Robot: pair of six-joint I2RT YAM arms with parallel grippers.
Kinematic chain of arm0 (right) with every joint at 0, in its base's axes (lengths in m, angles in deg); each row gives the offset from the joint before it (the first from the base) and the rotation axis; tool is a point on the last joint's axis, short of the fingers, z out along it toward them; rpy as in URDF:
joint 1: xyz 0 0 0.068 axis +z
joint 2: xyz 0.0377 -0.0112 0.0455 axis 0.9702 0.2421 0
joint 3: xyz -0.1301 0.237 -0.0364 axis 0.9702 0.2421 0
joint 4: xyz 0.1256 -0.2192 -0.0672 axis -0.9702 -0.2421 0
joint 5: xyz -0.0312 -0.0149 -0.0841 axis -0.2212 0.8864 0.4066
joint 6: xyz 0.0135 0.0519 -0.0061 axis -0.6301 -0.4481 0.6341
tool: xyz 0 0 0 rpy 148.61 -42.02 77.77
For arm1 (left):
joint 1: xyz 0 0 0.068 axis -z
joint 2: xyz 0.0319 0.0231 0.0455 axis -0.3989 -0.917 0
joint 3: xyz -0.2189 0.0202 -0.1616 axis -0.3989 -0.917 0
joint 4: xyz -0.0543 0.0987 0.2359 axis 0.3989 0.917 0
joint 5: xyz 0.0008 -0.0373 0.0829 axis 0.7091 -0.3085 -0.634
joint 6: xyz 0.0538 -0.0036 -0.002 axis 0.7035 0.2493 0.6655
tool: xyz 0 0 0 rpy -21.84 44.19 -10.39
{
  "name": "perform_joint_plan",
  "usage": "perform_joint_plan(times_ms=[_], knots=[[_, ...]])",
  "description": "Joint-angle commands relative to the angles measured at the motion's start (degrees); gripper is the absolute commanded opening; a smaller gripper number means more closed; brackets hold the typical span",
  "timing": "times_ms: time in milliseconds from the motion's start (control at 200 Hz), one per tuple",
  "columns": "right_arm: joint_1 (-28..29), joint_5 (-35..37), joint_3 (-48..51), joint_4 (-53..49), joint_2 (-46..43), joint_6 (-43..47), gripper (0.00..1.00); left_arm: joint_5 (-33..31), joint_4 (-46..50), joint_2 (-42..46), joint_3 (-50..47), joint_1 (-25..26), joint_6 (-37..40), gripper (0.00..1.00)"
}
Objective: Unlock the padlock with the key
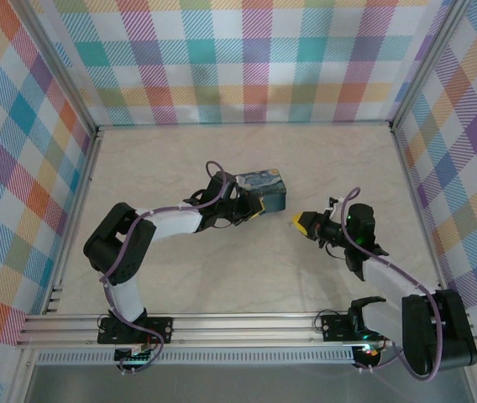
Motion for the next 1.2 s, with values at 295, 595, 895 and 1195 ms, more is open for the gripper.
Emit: perform_joint_plan(times_ms=[295,595,895,1195], knots=[[4.88,2.25,1.51,19.29,11.54,-3.12,0.0,2.58,-5.72,-0.48,0.23,-0.18,-2.47,0.09],[6.4,2.77,0.26,26.49,18.74,-3.62,0.0,3.04,-6.57,-0.49,-0.33,-0.21,-2.74,0.09],[8.35,2.72,-0.16,45.6,34.03,-8.98,0.0,3.12,-7.14,-0.58,-0.74,-0.19,-3.44,0.09],[11.43,5.06,-1.18,49.46,36.65,-8.63,0.0,3.12,-7.14,-0.49,-0.93,-0.21,-3.44,0.09]])
